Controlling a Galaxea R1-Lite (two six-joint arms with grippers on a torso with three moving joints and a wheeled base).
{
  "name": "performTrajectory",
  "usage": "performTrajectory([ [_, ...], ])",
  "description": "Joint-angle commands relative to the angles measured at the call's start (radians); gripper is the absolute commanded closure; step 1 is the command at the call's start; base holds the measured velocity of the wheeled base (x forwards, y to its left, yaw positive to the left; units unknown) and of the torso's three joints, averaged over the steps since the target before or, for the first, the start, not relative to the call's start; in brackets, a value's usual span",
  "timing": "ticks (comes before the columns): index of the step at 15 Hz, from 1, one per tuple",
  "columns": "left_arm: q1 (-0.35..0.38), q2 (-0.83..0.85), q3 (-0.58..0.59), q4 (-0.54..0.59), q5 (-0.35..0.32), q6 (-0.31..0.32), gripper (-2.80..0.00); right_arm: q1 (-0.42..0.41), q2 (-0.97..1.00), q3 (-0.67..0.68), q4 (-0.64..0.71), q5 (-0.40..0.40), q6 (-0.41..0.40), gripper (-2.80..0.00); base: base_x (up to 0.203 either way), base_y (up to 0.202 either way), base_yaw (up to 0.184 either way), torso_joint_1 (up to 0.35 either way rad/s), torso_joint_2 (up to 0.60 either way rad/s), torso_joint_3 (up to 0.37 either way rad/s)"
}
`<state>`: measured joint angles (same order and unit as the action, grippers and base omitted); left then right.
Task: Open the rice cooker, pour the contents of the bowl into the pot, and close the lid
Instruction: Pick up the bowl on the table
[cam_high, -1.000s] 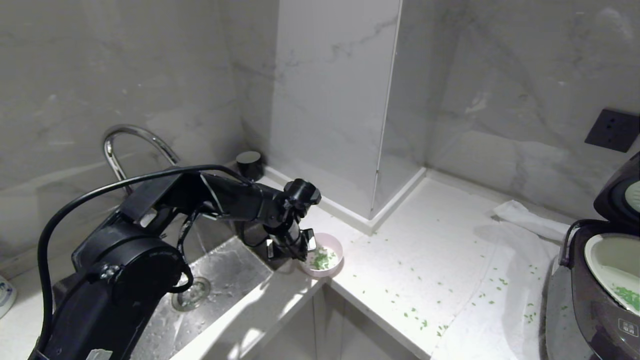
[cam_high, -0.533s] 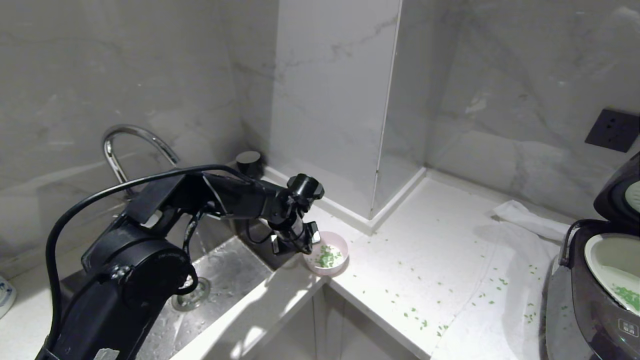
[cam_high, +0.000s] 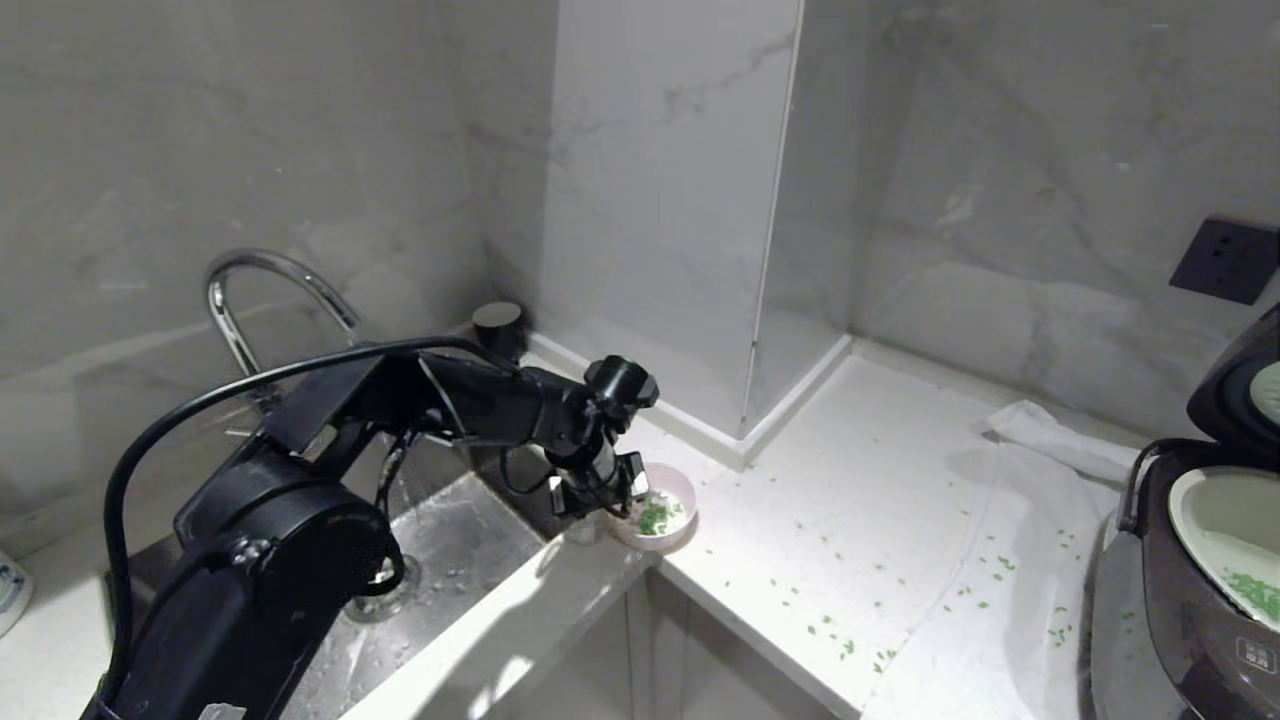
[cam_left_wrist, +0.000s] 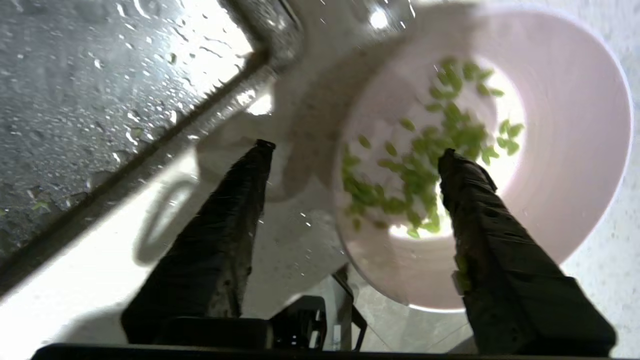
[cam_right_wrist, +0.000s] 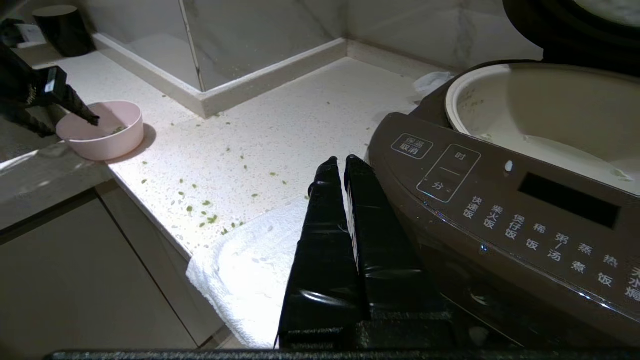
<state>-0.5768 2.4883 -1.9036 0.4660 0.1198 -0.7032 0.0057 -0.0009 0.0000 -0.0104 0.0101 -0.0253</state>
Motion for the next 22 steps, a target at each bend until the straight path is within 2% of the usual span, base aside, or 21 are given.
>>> performTrajectory([
  [1, -0.018, 0.035, -0.004, 0.003, 0.001, -0.003, -2.80, 0.000, 0.001, 0.002, 0.000, 0.001, -0.001, 0.00, 0.000, 0.000, 0.000, 0.000, 0.00, 0.000],
  [5, -0.023, 0.063, -0.006, 0.003, 0.001, 0.010, -2.80, 0.000, -0.001, 0.002, 0.000, 0.001, -0.001, 0.00, 0.000, 0.000, 0.000, 0.000, 0.00, 0.000],
  [6, -0.023, 0.064, -0.008, 0.003, 0.000, 0.011, -0.31, 0.000, 0.000, 0.002, 0.000, 0.001, -0.001, 0.00, 0.000, 0.000, 0.000, 0.000, 0.00, 0.000],
  [7, -0.023, 0.067, -0.009, 0.003, 0.000, 0.011, 0.00, 0.000, 0.000, 0.002, 0.000, 0.001, -0.001, 0.00, 0.000, 0.000, 0.000, 0.000, 0.00, 0.000],
  [22, -0.001, 0.036, -0.022, 0.017, -0.001, 0.005, 0.00, 0.000, 0.001, 0.002, 0.000, 0.001, -0.001, 0.00, 0.000, 0.000, 0.000, 0.000, 0.00, 0.000],
])
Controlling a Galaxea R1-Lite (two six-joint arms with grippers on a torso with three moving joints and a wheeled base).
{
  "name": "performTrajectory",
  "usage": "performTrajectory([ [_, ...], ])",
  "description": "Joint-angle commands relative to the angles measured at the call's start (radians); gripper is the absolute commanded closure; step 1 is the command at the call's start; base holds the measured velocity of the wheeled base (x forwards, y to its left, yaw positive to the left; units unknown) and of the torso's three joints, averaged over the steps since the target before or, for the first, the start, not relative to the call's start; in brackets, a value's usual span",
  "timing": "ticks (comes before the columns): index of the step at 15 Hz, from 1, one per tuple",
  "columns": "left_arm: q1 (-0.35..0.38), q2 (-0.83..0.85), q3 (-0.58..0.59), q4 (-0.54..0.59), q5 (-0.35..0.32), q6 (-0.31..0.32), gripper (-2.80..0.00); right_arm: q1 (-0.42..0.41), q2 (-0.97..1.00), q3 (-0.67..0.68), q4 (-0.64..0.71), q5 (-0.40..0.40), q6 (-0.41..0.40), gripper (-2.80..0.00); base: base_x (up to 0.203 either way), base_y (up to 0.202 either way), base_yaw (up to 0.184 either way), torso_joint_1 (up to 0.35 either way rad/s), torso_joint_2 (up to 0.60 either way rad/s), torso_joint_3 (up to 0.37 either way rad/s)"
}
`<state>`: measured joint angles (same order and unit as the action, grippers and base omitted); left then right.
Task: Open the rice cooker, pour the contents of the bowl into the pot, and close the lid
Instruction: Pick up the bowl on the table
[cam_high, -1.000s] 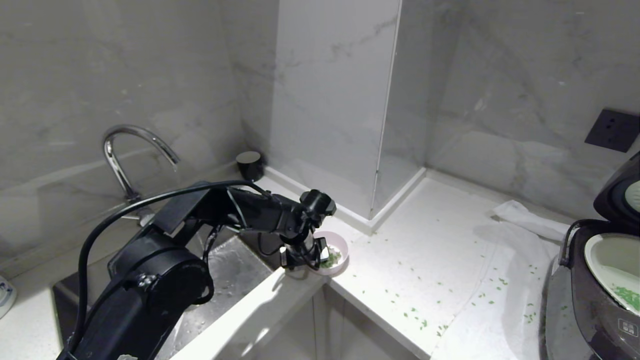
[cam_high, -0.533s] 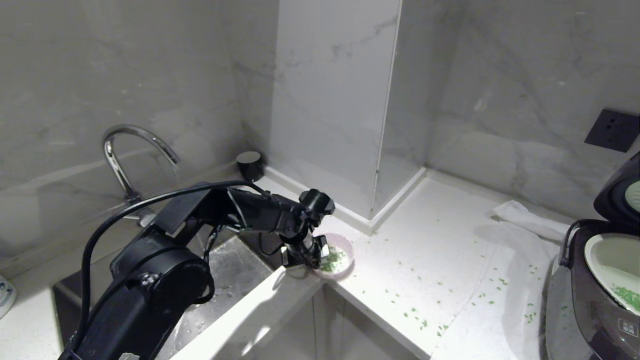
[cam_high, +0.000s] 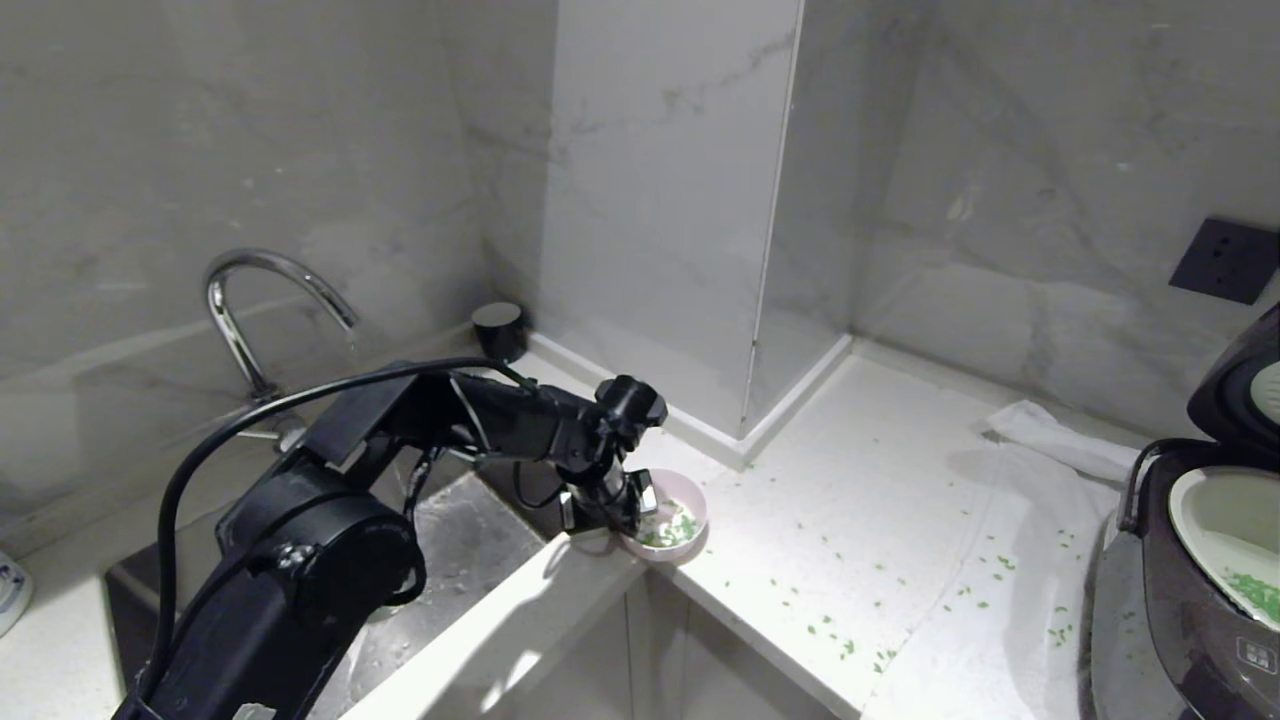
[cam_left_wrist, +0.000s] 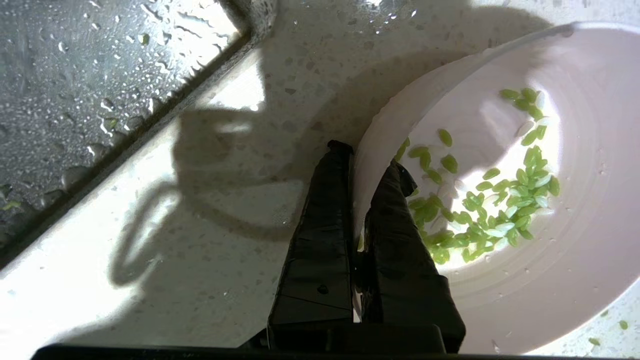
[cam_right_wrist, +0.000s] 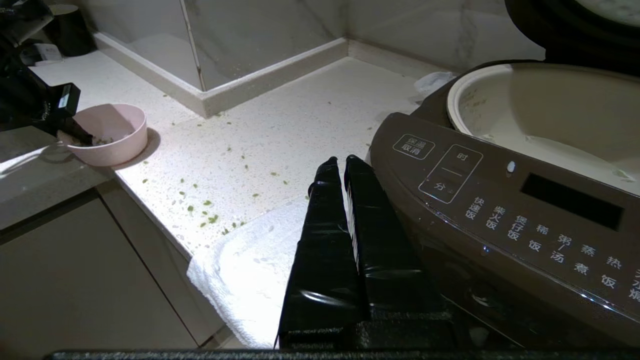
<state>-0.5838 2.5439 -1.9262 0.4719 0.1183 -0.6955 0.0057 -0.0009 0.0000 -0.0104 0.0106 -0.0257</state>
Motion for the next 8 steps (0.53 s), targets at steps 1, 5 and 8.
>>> performTrajectory([
  [1, 0.012, -0.038, 0.000, 0.027, -0.004, -0.003, 0.00, 0.000, 0.000, 0.002, 0.000, 0.000, 0.000, 0.00, 0.000, 0.000, 0.000, 0.000, 0.00, 0.000],
  [5, 0.035, -0.083, 0.007, 0.047, -0.008, -0.003, 0.00, 0.000, 0.000, 0.002, 0.000, 0.000, 0.000, 0.00, 0.000, 0.000, 0.000, 0.000, 0.00, 0.000],
  [8, 0.038, -0.088, 0.009, 0.048, -0.008, -0.004, 0.00, 0.000, 0.001, 0.002, 0.000, 0.000, 0.000, 0.00, 0.000, 0.000, 0.000, 0.000, 0.00, 0.000],
])
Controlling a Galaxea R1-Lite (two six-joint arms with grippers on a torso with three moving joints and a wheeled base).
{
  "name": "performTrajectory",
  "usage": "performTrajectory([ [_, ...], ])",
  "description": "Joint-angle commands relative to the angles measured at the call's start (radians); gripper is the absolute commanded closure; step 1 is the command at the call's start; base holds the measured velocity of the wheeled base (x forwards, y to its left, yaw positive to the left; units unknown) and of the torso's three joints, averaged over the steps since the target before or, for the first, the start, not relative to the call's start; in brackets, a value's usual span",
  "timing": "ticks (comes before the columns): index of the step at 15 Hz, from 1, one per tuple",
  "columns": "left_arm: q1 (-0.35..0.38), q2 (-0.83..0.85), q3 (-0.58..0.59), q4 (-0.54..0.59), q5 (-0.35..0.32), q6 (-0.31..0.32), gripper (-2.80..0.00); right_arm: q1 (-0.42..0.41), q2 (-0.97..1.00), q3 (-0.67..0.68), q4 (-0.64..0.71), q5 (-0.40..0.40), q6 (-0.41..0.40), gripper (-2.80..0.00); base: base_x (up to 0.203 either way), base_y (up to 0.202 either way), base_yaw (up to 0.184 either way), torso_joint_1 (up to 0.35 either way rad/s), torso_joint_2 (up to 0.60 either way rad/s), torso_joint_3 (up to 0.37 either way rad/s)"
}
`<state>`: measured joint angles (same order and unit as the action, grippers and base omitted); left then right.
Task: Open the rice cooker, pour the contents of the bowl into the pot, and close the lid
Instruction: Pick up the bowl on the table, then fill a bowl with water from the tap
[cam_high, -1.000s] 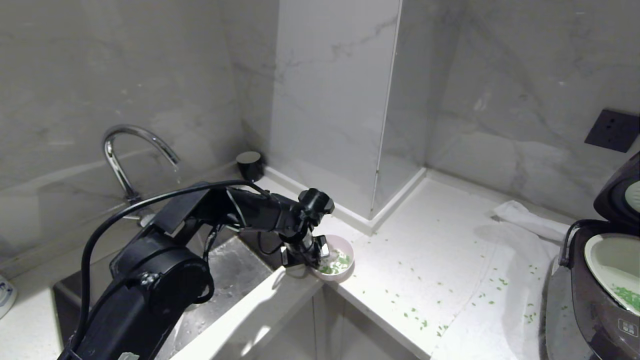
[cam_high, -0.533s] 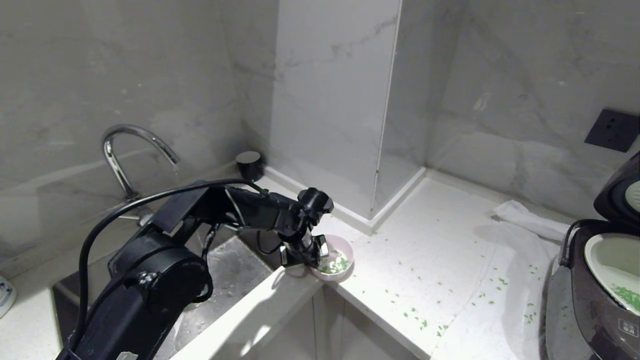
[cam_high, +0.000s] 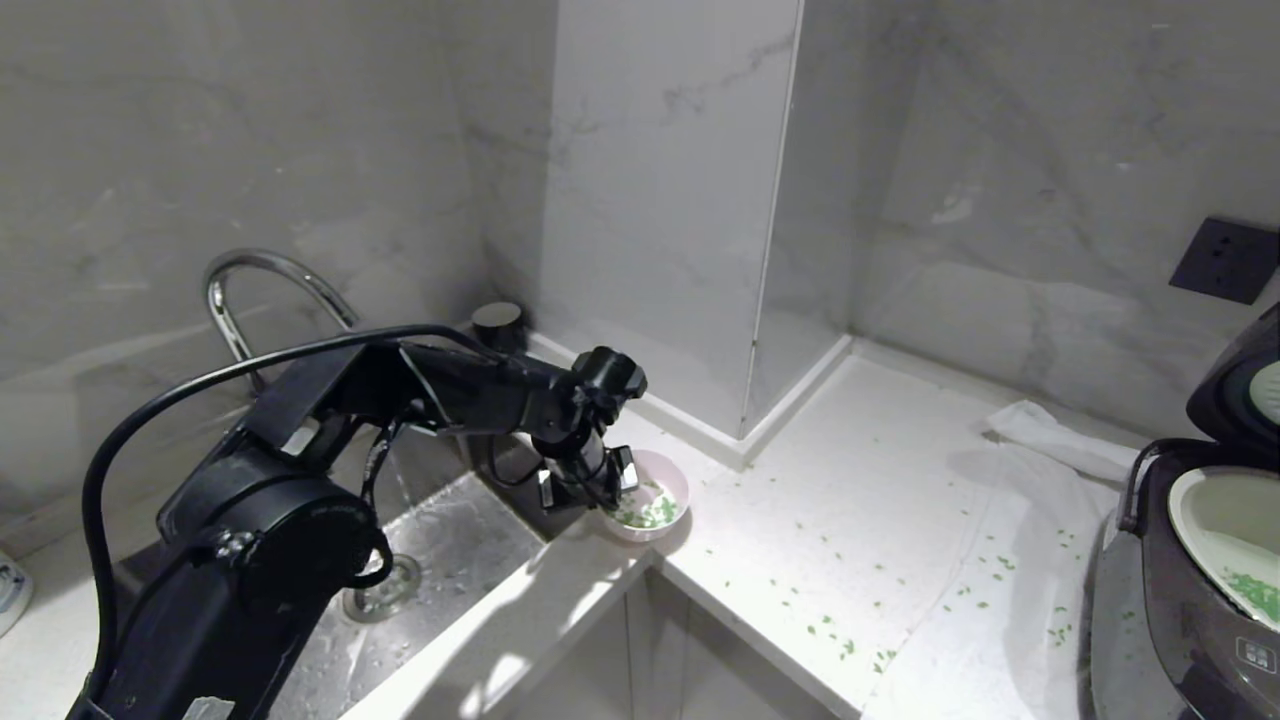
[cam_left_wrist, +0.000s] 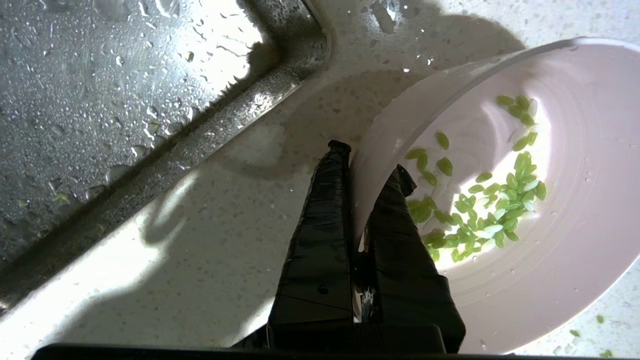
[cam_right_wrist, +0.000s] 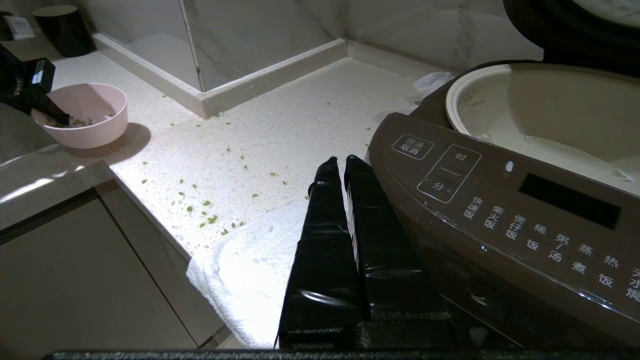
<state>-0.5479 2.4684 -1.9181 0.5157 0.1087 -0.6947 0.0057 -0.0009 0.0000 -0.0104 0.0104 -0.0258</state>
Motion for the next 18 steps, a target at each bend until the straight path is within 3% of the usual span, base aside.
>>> performTrajectory([
  [1, 0.008, -0.015, 0.002, 0.006, 0.001, -0.005, 0.00, 0.000, -0.001, 0.002, 0.000, 0.000, 0.000, 0.00, 0.000, 0.000, 0.000, 0.000, 0.00, 0.000],
  [6, 0.084, -0.048, 0.025, 0.069, -0.040, -0.006, 0.00, 0.000, 0.001, 0.002, 0.000, 0.000, 0.000, 0.00, 0.000, 0.000, 0.000, 0.000, 0.00, 0.000],
  [14, 0.279, -0.133, 0.133, 0.067, -0.127, -0.001, 0.00, 0.000, 0.000, 0.002, 0.000, 0.000, 0.000, 0.00, 0.000, 0.000, 0.000, 0.000, 0.00, 0.000],
  [18, 0.371, -0.159, 0.178, 0.064, -0.135, 0.030, 0.00, 0.000, -0.001, 0.002, 0.000, 0.000, 0.000, 0.00, 0.000, 0.000, 0.000, 0.000, 0.00, 0.000],
])
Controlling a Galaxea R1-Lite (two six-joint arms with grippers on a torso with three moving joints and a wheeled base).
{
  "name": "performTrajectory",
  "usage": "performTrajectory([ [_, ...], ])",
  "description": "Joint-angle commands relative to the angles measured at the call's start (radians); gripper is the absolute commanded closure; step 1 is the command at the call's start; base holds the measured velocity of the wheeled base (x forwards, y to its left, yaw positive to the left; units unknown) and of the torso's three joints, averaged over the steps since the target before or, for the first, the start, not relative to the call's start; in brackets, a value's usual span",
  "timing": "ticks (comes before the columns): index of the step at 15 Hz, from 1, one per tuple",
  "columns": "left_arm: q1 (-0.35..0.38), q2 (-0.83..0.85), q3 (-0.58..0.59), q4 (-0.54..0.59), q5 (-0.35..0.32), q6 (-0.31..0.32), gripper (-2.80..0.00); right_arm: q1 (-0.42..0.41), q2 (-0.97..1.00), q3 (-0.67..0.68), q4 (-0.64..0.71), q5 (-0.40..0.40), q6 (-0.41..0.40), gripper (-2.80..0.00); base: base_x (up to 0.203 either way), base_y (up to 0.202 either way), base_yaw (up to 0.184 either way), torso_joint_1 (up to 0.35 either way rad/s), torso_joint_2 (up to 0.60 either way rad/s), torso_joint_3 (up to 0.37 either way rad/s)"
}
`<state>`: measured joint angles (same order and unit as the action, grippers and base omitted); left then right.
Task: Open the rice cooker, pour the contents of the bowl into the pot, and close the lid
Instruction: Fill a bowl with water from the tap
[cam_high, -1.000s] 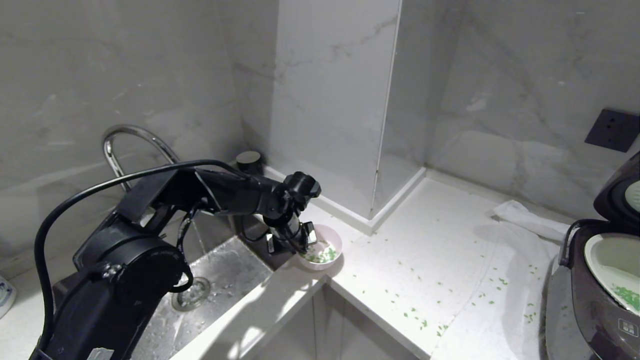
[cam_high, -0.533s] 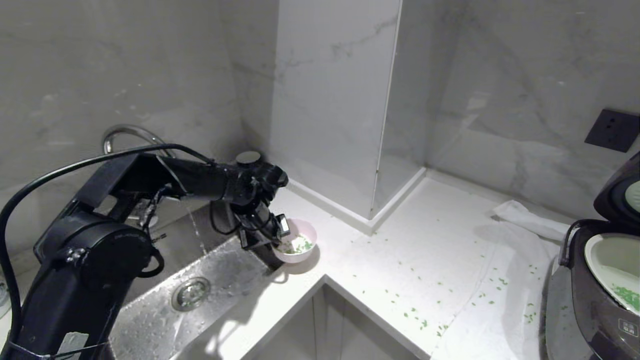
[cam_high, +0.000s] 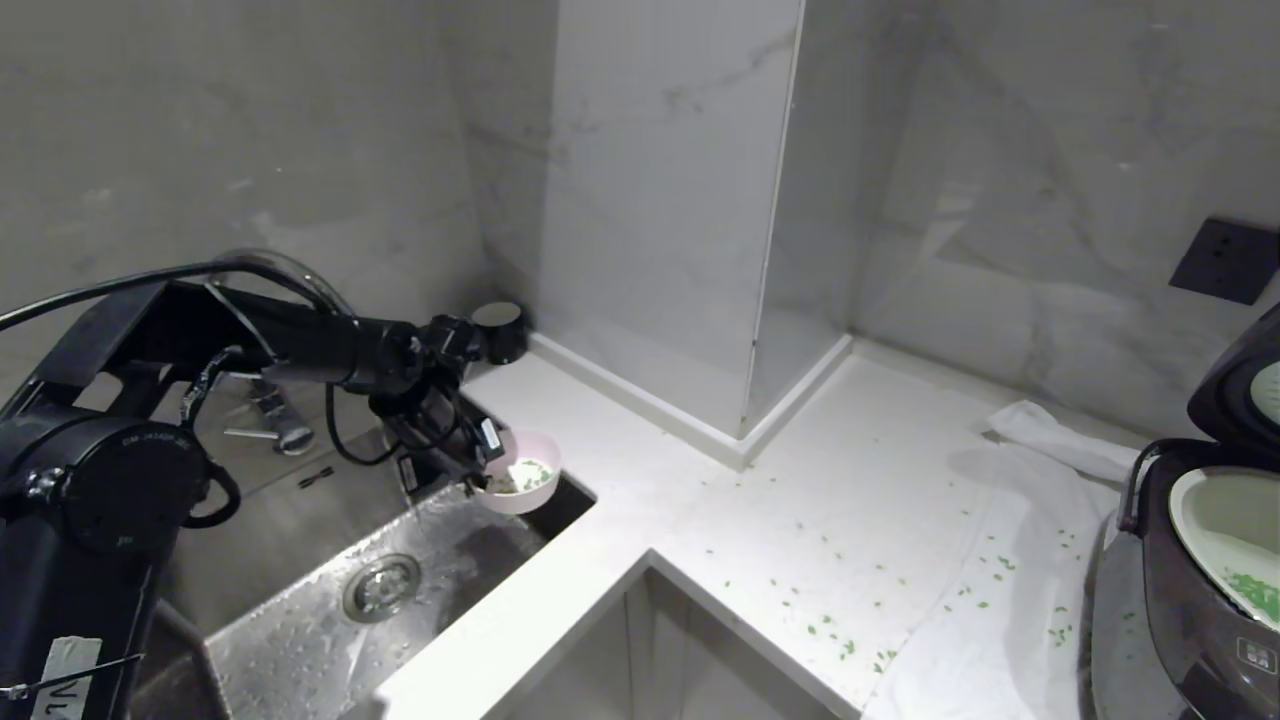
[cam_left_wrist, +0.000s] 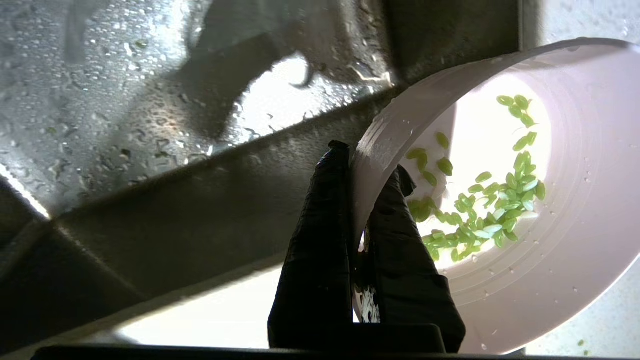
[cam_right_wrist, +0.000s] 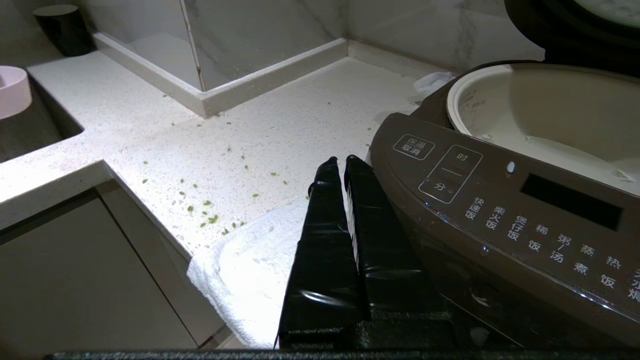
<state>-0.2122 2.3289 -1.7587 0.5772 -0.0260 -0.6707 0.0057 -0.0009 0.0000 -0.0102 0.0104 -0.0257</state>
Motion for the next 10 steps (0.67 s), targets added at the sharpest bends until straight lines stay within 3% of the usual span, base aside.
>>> performTrajectory([
  [1, 0.062, -0.027, 0.028, 0.003, -0.003, 0.019, 0.00, 0.000, 0.001, 0.002, -0.001, 0.000, 0.000, 0.00, 0.000, 0.000, 0.000, 0.000, 0.00, 0.000],
  [6, 0.208, -0.025, 0.025, 0.001, -0.024, 0.076, 0.00, 0.000, 0.000, 0.002, -0.001, 0.000, 0.000, 0.00, 0.000, 0.000, 0.000, 0.000, 0.00, 0.000],
  [10, 0.250, 0.008, 0.021, -0.067, -0.030, 0.083, 0.00, 0.000, 0.000, 0.002, -0.001, 0.000, 0.000, 0.00, 0.000, 0.000, 0.000, 0.000, 0.00, 0.000],
])
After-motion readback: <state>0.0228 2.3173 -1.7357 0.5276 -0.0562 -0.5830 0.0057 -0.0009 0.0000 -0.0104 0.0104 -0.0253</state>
